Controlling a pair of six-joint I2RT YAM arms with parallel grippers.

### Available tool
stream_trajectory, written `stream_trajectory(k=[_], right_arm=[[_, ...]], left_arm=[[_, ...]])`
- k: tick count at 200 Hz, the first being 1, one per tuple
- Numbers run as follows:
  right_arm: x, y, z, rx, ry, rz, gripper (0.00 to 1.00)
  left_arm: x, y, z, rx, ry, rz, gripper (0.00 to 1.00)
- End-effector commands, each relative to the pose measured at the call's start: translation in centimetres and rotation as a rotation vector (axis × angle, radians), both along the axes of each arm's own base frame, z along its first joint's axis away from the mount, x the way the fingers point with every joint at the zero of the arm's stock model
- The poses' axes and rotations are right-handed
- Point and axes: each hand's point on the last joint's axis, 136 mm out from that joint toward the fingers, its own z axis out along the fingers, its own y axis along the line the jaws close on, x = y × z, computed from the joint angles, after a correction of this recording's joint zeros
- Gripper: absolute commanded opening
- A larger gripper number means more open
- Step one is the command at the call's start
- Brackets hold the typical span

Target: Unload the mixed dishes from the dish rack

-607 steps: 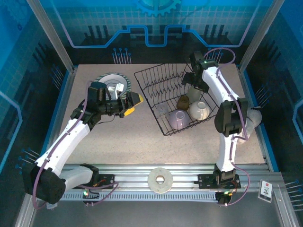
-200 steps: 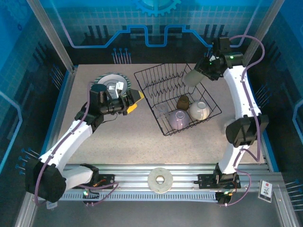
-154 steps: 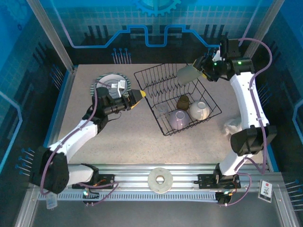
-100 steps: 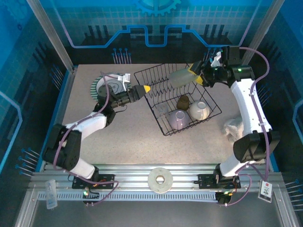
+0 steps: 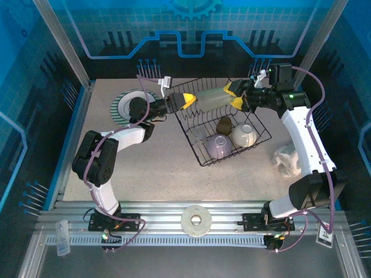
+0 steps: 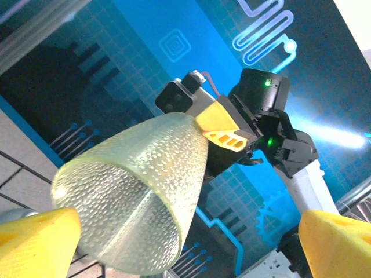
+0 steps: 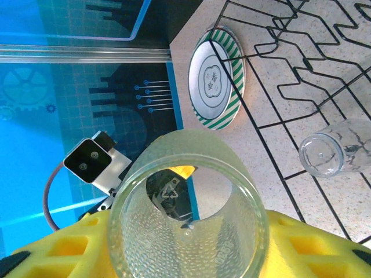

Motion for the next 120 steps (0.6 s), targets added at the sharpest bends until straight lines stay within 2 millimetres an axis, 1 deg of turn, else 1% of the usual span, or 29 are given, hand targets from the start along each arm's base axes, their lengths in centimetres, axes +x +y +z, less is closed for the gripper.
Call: stream_trajectory(k=[1, 19, 37, 77, 94, 110, 120], right_arm=[[-0.9, 1.1, 1.6, 0.046, -0.043, 0.045, 0.18], [-1.0, 1.2, 1.3, 0.044, -0.040, 0.048, 0.18], [-1.1, 1.2, 1.2, 0.047, -0.042, 0.050, 0.17], [-1.3, 1.5, 1.1, 0.050, -0.040, 0.060, 0.17], [-1.5, 1.5, 1.2, 0.050, -0.046, 0.063, 0.16], [-1.7, 1.6, 1.2, 0.051, -0.047, 0.066, 0.16], [-1.8, 1.7, 1.3, 0.054, -0.049, 0.071, 0.16]], left_arm=[[-1.2, -1.3, 1.6, -0.028, -0.041, -0.078, 0.93], [-1.6, -2.0, 1.8, -0.036, -0.027, -0.096, 0.90], [-2.2, -2.2, 2.3, -0.044, -0.037, -0.097, 0.87], [-3.1, -2.2, 2.9, -0.060, -0.017, -0.104, 0.67], [-3.4, -2.1, 3.0, -0.064, -0.006, -0.095, 0.52], [-3.6, -2.2, 3.2, -0.065, 0.007, -0.090, 0.32], [-3.8, -2.1, 3.4, -0.066, 0.012, -0.086, 0.18]])
